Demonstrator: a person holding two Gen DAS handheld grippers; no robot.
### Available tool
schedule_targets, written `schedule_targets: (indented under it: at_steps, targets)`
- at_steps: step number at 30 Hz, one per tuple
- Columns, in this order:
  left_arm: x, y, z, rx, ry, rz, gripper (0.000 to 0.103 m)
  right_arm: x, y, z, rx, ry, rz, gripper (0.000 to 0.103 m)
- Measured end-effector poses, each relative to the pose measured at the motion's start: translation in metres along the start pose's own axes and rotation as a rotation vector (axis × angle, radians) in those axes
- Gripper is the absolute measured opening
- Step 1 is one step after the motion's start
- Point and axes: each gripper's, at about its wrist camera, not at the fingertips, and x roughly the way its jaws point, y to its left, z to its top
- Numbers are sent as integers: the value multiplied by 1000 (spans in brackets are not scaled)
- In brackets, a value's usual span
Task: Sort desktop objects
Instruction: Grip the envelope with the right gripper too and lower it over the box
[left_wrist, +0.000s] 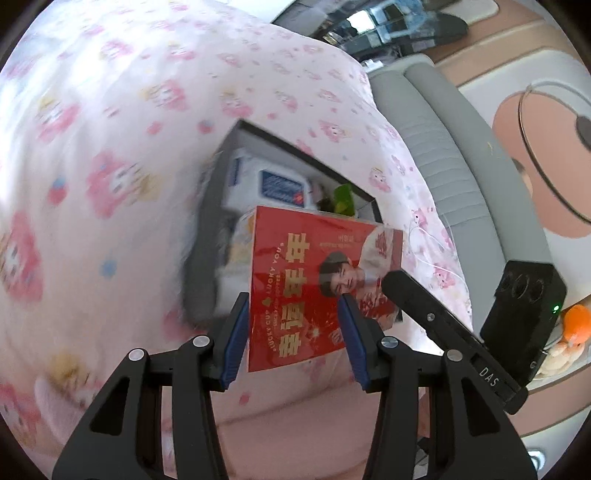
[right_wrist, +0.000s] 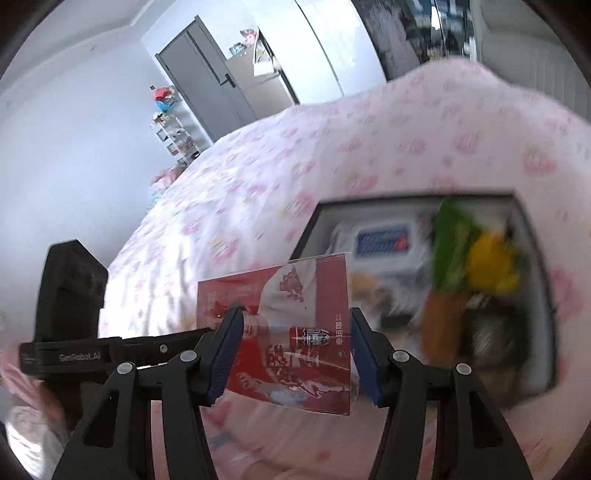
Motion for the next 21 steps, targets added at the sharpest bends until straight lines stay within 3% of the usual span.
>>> schedule_targets:
  at_steps: [4, 9, 15, 21]
  targets:
    - [55, -12, 29, 29, 58, 43, 48, 11, -34, 17, -11, 13, -70, 54]
    - [112, -17, 41, 61, 115, 136, 48, 37, -76, 16, 70, 32, -121, 54]
    - [136, -6, 42, 51, 143, 194, 48, 64, -105, 15, 192, 117, -95, 54]
    - [143, -8, 45, 97, 144, 298, 48, 76, -115, 16, 201, 175, -140, 54]
